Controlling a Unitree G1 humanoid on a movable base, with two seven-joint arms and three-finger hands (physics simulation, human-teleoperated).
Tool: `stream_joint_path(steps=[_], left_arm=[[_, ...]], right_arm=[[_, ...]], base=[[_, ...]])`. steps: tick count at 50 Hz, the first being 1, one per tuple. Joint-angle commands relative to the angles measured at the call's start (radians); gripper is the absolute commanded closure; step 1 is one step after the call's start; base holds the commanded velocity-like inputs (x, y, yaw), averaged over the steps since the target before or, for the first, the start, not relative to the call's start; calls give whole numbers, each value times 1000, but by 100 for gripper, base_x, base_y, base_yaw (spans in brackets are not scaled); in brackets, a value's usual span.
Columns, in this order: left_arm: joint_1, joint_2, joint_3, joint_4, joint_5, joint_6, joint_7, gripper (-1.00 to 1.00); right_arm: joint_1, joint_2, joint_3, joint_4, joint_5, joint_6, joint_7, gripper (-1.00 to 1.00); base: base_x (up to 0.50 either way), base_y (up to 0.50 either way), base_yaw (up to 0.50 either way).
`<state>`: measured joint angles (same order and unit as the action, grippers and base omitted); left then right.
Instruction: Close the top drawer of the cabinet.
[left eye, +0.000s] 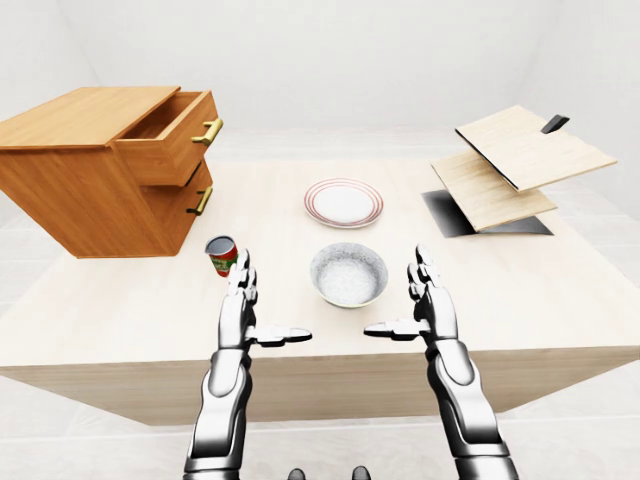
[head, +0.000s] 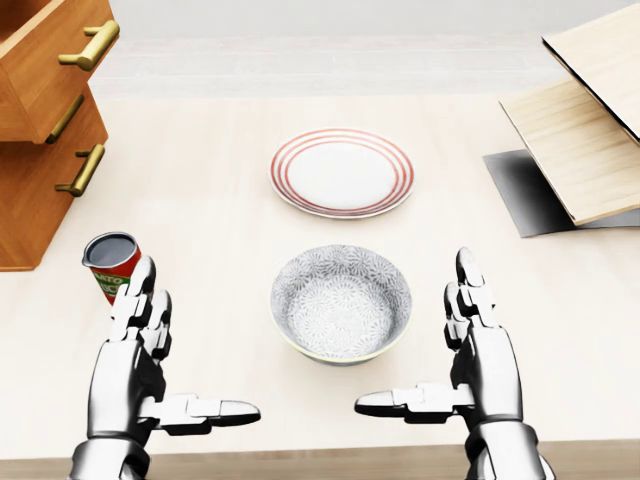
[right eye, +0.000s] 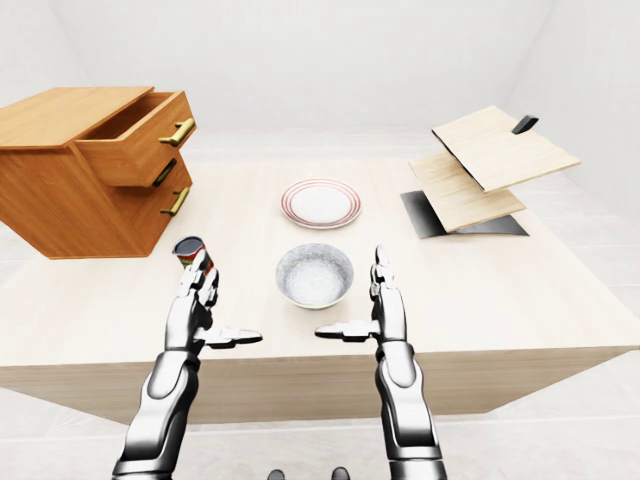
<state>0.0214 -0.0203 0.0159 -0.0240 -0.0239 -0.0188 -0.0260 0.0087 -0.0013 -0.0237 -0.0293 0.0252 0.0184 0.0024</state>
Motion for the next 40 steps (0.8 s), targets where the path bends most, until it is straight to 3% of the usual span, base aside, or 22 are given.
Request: stream_joint_path(steps=[1, 2, 3, 4, 7, 8, 10, 11, 12, 16, 17, 18, 19, 20, 22, 24, 27, 40], left_arm=[[-12, 25, 27, -4, 17, 21, -43, -100], [-2, 25, 17, -33, 17, 9, -49, -100], [4, 24, 14, -58, 17, 33, -42, -100], [5, 25, 25, -61, 2, 14, -41, -100], [7, 28, 41, -93, -21, 19, -27, -100], [7, 33, 38, -101, -9, 6, -22, -100], [5, 47, 50, -144, 71, -67, 42, -100], [11, 53, 46, -205, 77, -64, 36, -100], [23, 39, 51, -268, 36, -20, 27, -100], [23, 45, 56, -332, 56, -14, 33, -100], [20, 33, 76, -389, 23, 31, 47, -100], [17, 46, 70, -405, 45, 25, 43, -100], [16, 47, 71, -442, 46, 56, 43, -100], [14, 47, 73, -451, 42, 69, 41, -100], [9, 47, 76, -467, 35, 80, 36, -100], [7, 50, 75, -476, 43, 75, 33, -100], [-1, 53, 83, -523, 45, 106, 35, -100], [-30, 66, 108, -627, 67, 106, 27, -100]], right_arm=[[-2, -28, -1, 20, -53, -19, 12, -100], [2, -34, 6, 15, -77, -14, 11, -100], [2, -27, 1, 10, -60, -12, 19, -100], [-1, -25, -1, -13, -55, 4, 22, -100], [0, -27, -7, -55, -64, 27, 20, -100], [0, -29, -4, -63, -72, 27, 20, -100], [4, -28, -3, -116, -81, 60, 18, -100], [4, -31, -1, -134, -84, 66, 26, -100], [8, -25, 0, -169, -78, 69, 30, -100], [13, -36, 8, -233, -107, 69, 38, -100], [10, -56, 20, -245, -147, 69, 47, -100], [7, -51, 13, -268, -145, 69, 52, -100], [6, -43, 3, -313, -127, 69, 64, -100], [5, -47, 3, -332, -144, 69, 63, -100], [1, -44, -8, -375, -129, 69, 83, -100], [-7, -43, -18, -430, -128, 69, 91, -100], [-15, -46, -36, -446, -126, 69, 93, -100], [-30, -47, -67, -607, -84, 69, 113, -100]], base=[[0, 0, 0], [0, 0, 0], [0, 0, 0], [0, 0, 0], [0, 0, 0], [0, 0, 0], [0, 0, 0], [0, 0, 0], [0, 0, 0], [0, 0, 0], [0, 0, 0], [0, 0, 0], [0, 0, 0], [0, 0, 0], [0, 0, 0], [0, 0, 0], [0, 0, 0], [0, 0, 0]])
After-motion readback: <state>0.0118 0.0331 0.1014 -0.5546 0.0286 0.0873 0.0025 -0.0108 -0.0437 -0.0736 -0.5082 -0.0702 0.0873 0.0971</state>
